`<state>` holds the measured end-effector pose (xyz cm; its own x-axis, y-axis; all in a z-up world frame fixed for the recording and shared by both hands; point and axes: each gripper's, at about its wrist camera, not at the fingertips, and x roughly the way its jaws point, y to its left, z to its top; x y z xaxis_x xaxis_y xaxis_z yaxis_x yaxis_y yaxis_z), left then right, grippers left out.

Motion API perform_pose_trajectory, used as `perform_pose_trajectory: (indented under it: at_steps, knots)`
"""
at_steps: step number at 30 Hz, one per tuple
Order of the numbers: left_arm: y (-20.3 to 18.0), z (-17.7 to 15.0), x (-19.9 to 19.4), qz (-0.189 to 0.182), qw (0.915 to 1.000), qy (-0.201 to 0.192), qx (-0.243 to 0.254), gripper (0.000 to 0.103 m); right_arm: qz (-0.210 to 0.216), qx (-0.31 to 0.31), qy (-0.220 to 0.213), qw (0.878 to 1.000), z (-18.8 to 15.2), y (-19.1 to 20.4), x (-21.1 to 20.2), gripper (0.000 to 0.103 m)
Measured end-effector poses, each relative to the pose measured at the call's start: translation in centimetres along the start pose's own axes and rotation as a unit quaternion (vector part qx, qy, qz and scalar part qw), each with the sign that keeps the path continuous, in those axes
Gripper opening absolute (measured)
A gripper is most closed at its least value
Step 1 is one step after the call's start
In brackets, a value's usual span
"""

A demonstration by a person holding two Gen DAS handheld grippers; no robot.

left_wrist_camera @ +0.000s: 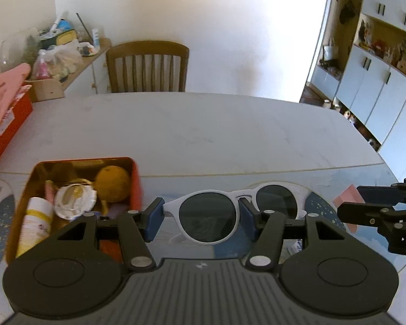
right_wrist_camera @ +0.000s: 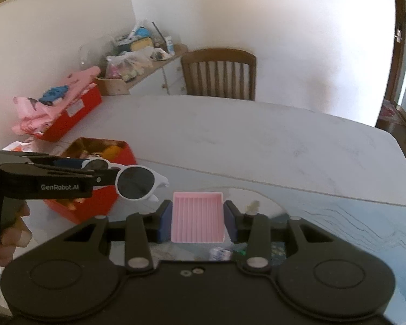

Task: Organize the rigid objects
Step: 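Carry the sunglasses with the left tool while the right tool carries the pink tray to the tin, then lower the sunglasses into the red tin with the left tool while the right tool lowers the tray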

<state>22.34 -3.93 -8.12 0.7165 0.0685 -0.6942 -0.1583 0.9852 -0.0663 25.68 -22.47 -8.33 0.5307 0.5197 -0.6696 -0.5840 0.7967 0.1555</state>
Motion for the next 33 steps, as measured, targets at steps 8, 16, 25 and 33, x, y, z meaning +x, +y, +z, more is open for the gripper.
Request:
perform_pose_trajectory:
  at_steps: [8, 16, 25, 33]
  knots:
    - [4.9, 0.5, -1.9, 0.015, 0.9995, -0.016, -0.024, 0.058, 0.019, -0.015, -0.004, 1.0, 1.5, 4.4, 1.1, 0.04]
    - [10.7, 1.5, -2.6, 0.033, 0.9978, -0.03, -0.05, 0.058, 0.04, -0.034, 0.001, 0.999, 2.8, 9.4, 3.1, 0.04]
    - [17.1, 2.7, -1.3, 0.052, 0.9957, -0.032, -0.07, 0.058, 0.058, -0.064, 0.029, 0.996, 3.6, 15.3, 6.7, 0.04]
    - [20.5, 2.6, 1.8, 0.058, 0.9958, -0.018, -0.069, 0.058, 0.065, -0.08, 0.073, 0.992, 3.2, 19.4, 10.9, 0.04]
